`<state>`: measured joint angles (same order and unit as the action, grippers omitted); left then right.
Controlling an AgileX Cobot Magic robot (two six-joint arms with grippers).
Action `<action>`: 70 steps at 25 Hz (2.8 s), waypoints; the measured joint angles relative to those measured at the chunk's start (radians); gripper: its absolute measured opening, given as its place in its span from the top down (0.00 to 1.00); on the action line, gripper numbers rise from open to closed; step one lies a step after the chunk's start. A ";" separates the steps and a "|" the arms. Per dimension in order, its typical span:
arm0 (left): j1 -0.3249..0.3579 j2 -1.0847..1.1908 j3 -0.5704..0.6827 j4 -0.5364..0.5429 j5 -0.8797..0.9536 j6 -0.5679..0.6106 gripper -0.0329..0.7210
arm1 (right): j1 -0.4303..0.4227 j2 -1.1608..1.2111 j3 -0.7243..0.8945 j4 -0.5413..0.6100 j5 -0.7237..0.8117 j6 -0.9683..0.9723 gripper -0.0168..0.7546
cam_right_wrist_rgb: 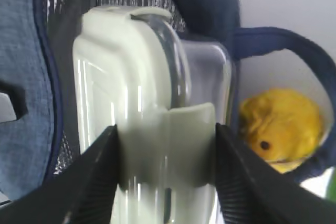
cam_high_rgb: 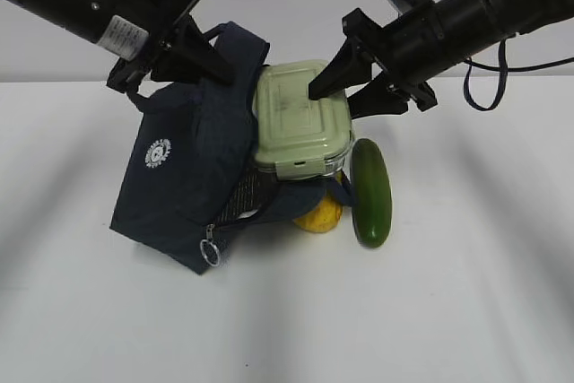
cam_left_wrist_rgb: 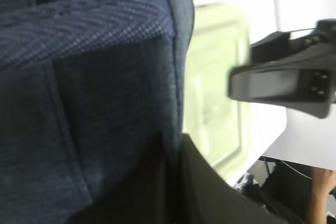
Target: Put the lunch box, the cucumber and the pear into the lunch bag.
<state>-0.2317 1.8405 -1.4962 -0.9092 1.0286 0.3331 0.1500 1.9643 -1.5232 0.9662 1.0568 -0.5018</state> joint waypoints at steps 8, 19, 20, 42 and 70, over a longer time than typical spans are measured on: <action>-0.021 0.000 0.000 -0.182 0.051 0.095 0.95 | 0.063 0.000 -0.011 0.093 -0.017 -0.003 0.48; -0.040 0.000 0.000 -0.326 0.103 0.164 0.95 | 0.104 0.001 -0.045 0.165 -0.033 -0.014 0.49; -0.040 0.000 0.000 -0.327 0.104 0.165 0.95 | 0.105 0.002 -0.045 0.165 -0.033 -0.014 0.49; 0.076 -0.005 0.000 -0.273 0.158 0.221 0.95 | 0.100 0.006 -0.115 0.072 0.136 -0.031 0.16; 0.087 0.000 0.000 0.254 0.028 0.061 0.96 | 0.090 0.206 -0.307 -0.871 0.170 0.187 0.22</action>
<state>-0.1448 1.8401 -1.4962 -0.6554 1.0562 0.3938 0.2396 2.1706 -1.8305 0.0955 1.2271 -0.3150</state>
